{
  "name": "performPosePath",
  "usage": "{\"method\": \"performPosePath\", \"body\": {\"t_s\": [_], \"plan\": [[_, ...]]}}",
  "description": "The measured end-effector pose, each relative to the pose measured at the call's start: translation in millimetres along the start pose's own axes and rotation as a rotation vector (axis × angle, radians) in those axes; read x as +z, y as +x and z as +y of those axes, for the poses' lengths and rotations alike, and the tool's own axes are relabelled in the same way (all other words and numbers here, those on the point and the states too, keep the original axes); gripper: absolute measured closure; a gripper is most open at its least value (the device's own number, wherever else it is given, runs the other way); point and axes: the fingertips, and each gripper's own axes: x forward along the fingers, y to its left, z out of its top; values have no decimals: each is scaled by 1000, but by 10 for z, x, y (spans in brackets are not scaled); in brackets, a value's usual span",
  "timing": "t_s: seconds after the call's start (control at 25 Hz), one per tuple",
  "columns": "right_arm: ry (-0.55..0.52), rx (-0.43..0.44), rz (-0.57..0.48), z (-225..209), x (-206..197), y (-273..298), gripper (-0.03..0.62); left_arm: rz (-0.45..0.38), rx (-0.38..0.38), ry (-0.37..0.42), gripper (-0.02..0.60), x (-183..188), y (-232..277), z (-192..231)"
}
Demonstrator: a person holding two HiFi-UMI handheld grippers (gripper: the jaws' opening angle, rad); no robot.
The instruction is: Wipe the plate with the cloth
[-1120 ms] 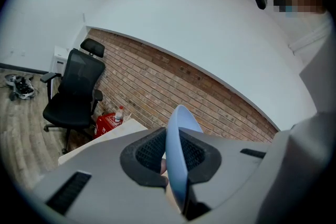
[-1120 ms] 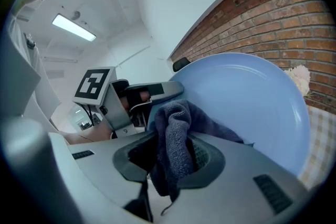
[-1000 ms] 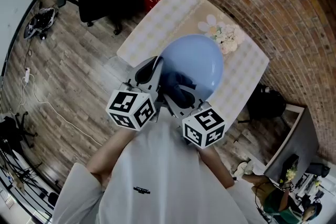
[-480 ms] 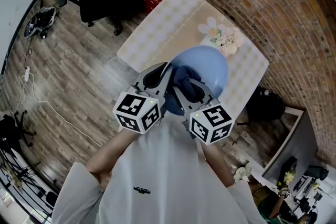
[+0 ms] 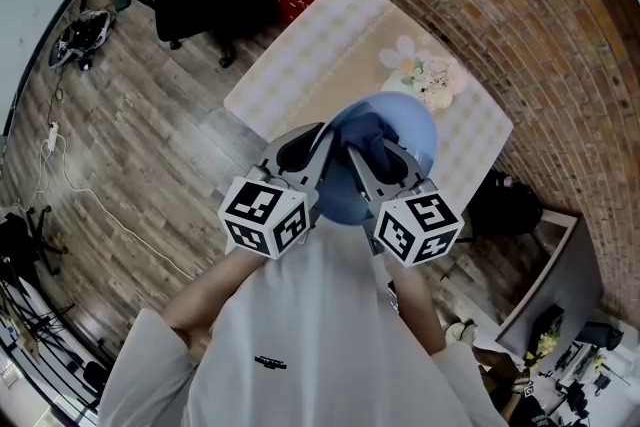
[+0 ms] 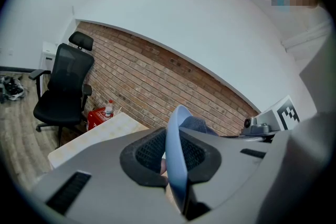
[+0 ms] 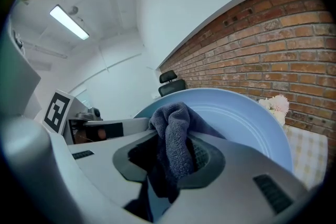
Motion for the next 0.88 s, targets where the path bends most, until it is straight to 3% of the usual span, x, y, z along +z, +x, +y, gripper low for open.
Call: {"method": "performPosePath", "body": {"t_s": [0.88], "plan": [[94, -110, -53, -587, 73, -189, 474, -32, -25, -15, 543, 86, -86, 8]]}}
